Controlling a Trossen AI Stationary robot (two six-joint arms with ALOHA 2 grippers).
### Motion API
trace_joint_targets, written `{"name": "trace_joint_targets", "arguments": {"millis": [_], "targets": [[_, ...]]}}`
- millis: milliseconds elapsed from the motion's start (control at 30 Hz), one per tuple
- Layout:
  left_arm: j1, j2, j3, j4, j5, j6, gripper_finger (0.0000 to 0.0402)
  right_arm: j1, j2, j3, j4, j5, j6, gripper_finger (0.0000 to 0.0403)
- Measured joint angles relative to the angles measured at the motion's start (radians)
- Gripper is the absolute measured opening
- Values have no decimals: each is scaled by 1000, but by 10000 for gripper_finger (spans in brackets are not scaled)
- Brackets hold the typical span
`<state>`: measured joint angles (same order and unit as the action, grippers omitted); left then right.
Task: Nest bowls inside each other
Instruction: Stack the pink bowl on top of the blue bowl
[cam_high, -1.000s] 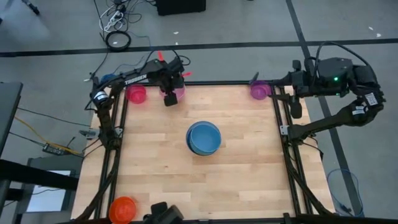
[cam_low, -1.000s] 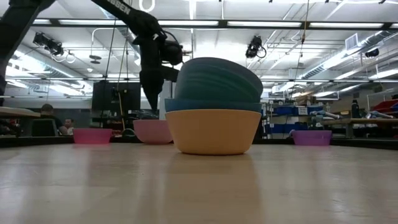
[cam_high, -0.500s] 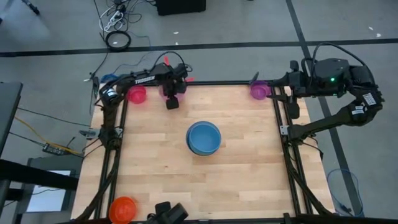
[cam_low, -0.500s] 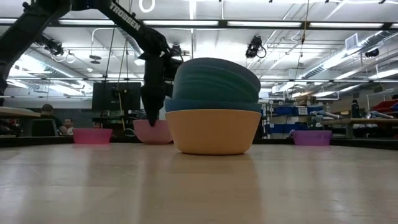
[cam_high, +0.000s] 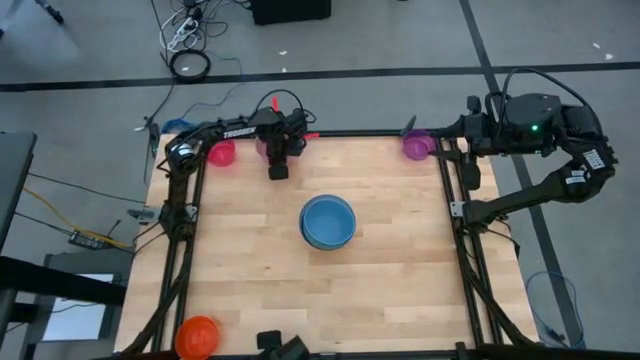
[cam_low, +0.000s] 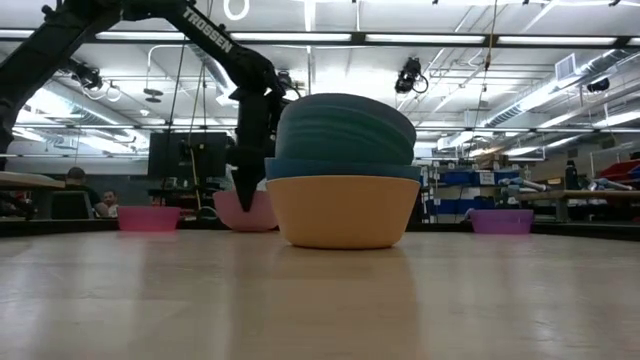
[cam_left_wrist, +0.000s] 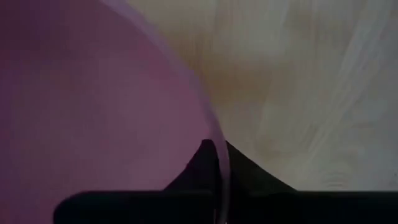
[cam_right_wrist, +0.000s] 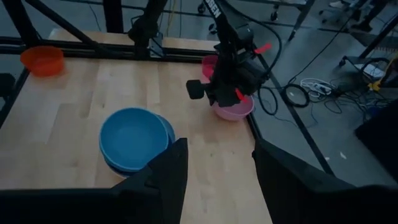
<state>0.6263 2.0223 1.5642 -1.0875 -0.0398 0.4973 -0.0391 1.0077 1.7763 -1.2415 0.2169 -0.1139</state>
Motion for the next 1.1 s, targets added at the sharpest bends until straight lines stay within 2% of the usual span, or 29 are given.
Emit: {"name": "trace_joint_targets", "arguments": {"millis": [133, 433, 667, 833, 967, 1100], "targets": [[-42, -13, 30, -54, -8, -7, 6, 0, 0, 0, 2, 5, 5, 171], [-217, -37, 325, -274, -38, -55, 4, 0, 0, 0, 10, 24, 9, 171], [-433, -39, 526, -381, 60, -125, 4, 0, 0, 0, 11, 24, 16, 171], [-597, -40, 547, -371, 153, -202, 4, 0, 0, 0, 14, 25, 16, 171], [-703, -38, 539, -342, 157, -273, 3, 0, 0, 0, 16, 25, 16, 168], [-759, -33, 539, -272, 167, -315, 3, 0, 0, 0, 33, 25, 16, 167]]}}
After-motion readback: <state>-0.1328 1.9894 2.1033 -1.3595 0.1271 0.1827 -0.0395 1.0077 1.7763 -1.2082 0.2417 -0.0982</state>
